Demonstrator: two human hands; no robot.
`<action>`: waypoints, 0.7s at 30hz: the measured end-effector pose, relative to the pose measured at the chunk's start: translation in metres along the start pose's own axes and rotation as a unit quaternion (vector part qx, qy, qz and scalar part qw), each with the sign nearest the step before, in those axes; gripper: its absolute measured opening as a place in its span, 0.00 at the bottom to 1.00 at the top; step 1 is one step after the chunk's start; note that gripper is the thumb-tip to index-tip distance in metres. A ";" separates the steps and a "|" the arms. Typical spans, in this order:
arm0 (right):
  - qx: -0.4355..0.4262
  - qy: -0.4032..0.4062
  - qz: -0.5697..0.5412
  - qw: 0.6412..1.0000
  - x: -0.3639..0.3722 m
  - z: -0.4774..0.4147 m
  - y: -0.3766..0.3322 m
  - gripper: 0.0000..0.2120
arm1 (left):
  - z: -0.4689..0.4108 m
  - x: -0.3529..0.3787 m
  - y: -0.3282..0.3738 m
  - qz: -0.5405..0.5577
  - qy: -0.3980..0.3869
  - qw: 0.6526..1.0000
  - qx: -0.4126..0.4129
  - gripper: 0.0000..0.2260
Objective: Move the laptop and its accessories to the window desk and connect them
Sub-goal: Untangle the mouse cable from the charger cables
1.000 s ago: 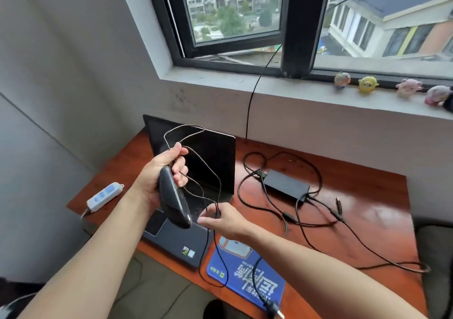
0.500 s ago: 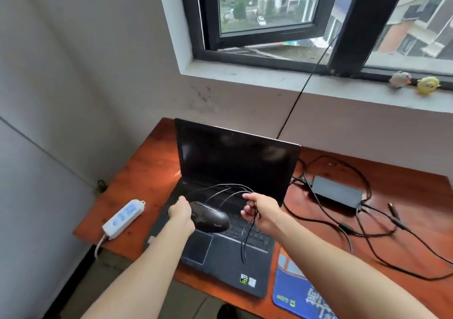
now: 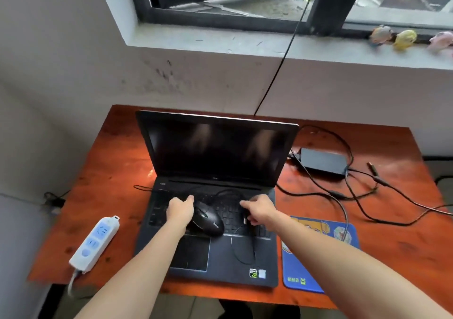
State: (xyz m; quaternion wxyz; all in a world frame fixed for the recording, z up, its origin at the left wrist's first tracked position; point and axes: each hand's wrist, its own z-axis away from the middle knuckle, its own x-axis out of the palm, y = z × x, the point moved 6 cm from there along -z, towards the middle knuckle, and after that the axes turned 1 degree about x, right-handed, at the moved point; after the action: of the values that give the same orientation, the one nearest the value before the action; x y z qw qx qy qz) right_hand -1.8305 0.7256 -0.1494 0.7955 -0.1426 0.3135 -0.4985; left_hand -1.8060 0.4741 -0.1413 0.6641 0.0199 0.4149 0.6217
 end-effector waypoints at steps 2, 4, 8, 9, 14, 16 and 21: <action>0.003 -0.003 -0.046 0.999 -0.012 -0.001 -0.001 0.11 | -0.001 -0.009 0.013 -0.216 0.007 0.974 0.068 0.19; -0.001 -0.001 -0.075 0.997 -0.027 -0.001 0.001 0.10 | 0.003 -0.016 0.029 -0.364 0.034 0.922 0.128 0.18; -0.005 0.040 -0.127 0.991 -0.077 0.000 0.015 0.06 | 0.025 -0.011 0.070 -0.408 0.082 0.878 0.236 0.14; -0.008 0.056 -0.134 0.989 -0.096 0.002 0.022 0.04 | 0.035 -0.001 0.082 -0.396 0.073 0.876 0.266 0.13; 0.003 0.147 -0.187 0.971 -0.182 0.013 0.072 0.04 | 0.089 0.067 0.121 -0.354 -0.026 0.862 0.362 0.09; 0.008 0.199 -0.173 0.965 -0.221 0.019 0.095 0.04 | 0.111 0.101 0.127 -0.344 -0.080 0.856 0.377 0.08; 0.020 0.294 -0.050 0.954 -0.311 0.027 0.142 0.06 | 0.150 0.187 0.131 -0.309 -0.185 0.867 0.344 0.08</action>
State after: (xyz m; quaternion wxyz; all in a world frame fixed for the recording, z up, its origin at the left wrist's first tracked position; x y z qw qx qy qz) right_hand -1.8087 1.0637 -0.0945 0.6450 0.0105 0.5155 -0.5640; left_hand -1.8477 0.7342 -0.0705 0.8378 0.2321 0.4572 0.1876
